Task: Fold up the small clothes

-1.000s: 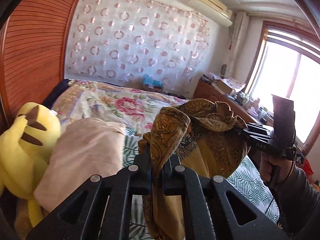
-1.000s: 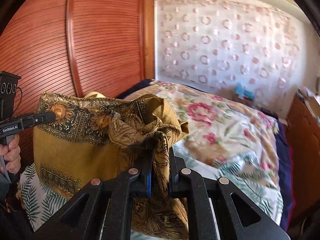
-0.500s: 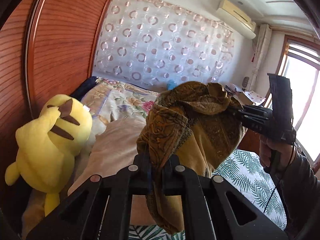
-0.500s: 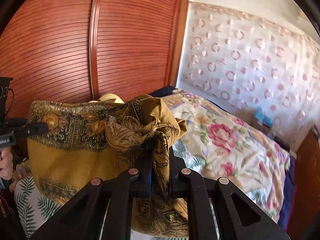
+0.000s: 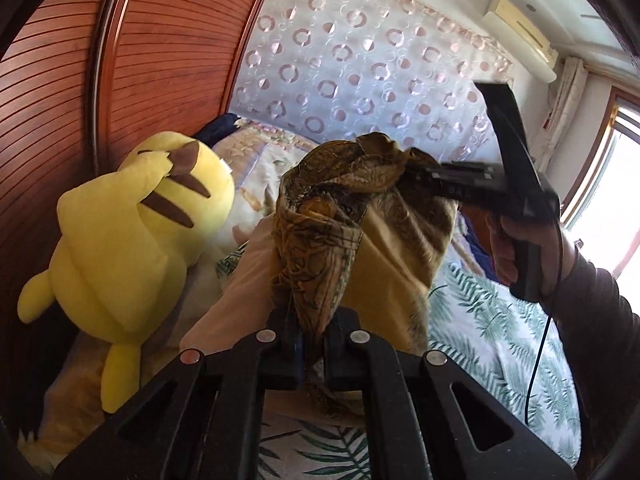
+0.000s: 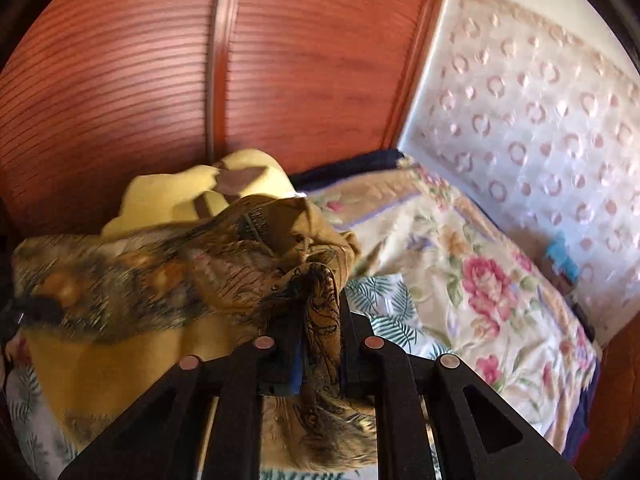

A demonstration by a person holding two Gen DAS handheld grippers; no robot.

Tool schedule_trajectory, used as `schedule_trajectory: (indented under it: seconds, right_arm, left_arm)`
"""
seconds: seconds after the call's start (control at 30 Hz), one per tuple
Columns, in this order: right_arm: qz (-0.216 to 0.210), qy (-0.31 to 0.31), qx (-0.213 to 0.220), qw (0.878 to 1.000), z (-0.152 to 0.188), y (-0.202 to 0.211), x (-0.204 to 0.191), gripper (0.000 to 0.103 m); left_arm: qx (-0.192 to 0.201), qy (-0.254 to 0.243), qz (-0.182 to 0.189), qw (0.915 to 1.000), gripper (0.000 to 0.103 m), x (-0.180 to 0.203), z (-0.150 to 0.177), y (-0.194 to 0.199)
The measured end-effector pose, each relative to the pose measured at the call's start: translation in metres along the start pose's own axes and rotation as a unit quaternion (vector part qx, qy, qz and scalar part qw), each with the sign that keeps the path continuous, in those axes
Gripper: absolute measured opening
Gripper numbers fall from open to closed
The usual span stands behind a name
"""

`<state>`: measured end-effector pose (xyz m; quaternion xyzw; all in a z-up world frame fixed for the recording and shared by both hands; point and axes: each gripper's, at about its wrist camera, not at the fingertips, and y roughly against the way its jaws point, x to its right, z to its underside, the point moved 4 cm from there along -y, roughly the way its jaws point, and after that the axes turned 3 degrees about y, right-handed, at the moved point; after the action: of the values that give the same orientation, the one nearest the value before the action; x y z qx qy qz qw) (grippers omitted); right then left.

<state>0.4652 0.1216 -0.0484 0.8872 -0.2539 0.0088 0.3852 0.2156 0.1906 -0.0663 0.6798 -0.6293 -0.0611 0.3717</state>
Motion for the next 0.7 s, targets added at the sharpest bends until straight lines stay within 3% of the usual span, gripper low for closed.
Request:
schedule_trajectory:
  seconds: [0.23,0.4,0.57,0.7]
  right_arm:
    - [-0.011,-0.067,0.013,0.998,-0.024,-0.035,0.023,0.047]
    - [-0.007,-0.080,0.022,0.997,-0.025,-0.039,0.020,0.047]
    - [-0.015,-0.093,0.017,0.995,0.013,-0.018,0.019,0.047]
    - [0.015,-0.110,-0.004,0.994,0.040,-0.013,0.029,0.048]
  left_arm:
    - [-0.016,0.013,-0.019,0.9996,0.007,-0.017,0.018,-0.005]
    - [-0.014,0.025,-0.026,0.9992,0.007,-0.023,0.030,-0.003]
    - [-0.011,0.021,-0.031,0.9992,0.007,-0.022,0.030,-0.004]
    - [-0.002,0.023,-0.037,0.9991,0.007,-0.021,0.032,0.001]
